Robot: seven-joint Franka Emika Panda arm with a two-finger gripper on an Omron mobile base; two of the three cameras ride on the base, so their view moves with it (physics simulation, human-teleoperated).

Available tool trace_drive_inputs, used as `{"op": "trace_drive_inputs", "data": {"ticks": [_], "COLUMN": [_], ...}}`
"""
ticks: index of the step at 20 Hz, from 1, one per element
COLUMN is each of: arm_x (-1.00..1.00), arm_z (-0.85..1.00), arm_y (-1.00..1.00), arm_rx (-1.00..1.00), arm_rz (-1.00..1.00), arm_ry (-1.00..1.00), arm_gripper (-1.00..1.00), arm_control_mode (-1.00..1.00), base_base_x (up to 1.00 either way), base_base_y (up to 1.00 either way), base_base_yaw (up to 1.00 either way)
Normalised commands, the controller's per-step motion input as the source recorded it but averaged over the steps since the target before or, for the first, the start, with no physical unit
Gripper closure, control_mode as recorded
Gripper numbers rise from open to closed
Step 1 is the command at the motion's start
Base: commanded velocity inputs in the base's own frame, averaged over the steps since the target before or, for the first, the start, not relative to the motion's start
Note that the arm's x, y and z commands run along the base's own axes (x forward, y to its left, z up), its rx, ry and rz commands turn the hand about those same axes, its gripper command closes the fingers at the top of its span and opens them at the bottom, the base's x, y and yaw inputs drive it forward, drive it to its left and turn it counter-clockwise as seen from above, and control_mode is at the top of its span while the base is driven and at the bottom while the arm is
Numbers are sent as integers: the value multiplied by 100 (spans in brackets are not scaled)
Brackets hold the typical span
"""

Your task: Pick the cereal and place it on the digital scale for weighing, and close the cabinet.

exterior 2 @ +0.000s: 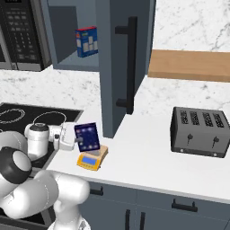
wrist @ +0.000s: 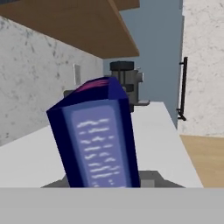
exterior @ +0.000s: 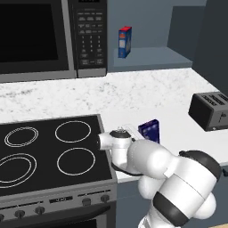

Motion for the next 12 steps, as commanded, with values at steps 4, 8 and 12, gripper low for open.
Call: {"op": "trace_drive_inputs", "data": {"ticks": [4, 8, 12], "arm_x": [0, 1, 0], "arm_z": [0, 0, -13], "arm_y": [-9, -4, 5], "arm_rx": [0, 0, 0], "arm_rz": [0, 0, 0], "arm_ry": [0, 0, 0], "arm_gripper": [100, 100, -100], "arm_control_mode": [-100, -100, -100], "base_base_x": [0, 0, 0], "base_base_y": [0, 0, 0], "base_base_yaw": [0, 0, 0]}}
